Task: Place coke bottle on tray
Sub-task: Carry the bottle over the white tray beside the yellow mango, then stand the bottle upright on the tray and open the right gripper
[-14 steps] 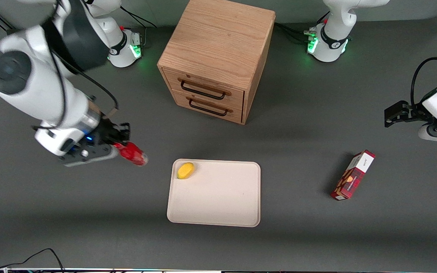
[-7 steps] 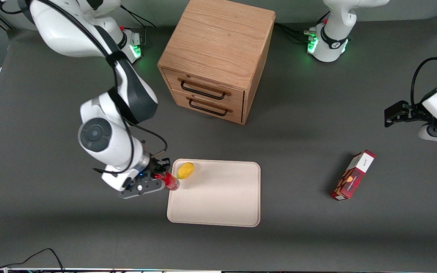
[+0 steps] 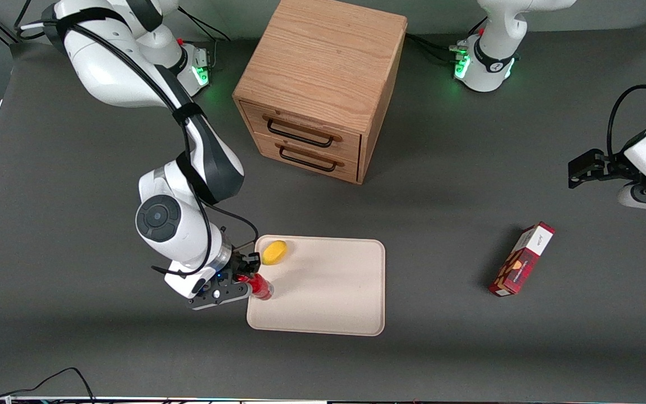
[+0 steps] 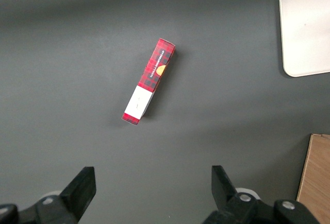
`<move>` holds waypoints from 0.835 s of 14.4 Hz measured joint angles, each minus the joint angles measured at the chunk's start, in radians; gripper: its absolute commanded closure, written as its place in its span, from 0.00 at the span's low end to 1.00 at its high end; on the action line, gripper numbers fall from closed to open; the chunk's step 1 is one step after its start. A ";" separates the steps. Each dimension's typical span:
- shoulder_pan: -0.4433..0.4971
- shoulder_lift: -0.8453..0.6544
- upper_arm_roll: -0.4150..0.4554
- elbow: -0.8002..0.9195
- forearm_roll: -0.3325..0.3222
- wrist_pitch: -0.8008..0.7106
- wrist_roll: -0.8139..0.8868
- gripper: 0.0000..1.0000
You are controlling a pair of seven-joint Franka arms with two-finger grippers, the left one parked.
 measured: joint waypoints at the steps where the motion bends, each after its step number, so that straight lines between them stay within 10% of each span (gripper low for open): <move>1: 0.000 0.011 -0.001 0.000 0.000 0.018 0.000 1.00; 4: 0.000 0.038 -0.001 0.001 0.000 0.064 0.000 1.00; 9: 0.008 0.044 -0.001 0.006 -0.003 0.079 0.000 0.01; 12: 0.010 0.044 -0.001 0.008 -0.003 0.083 0.005 0.00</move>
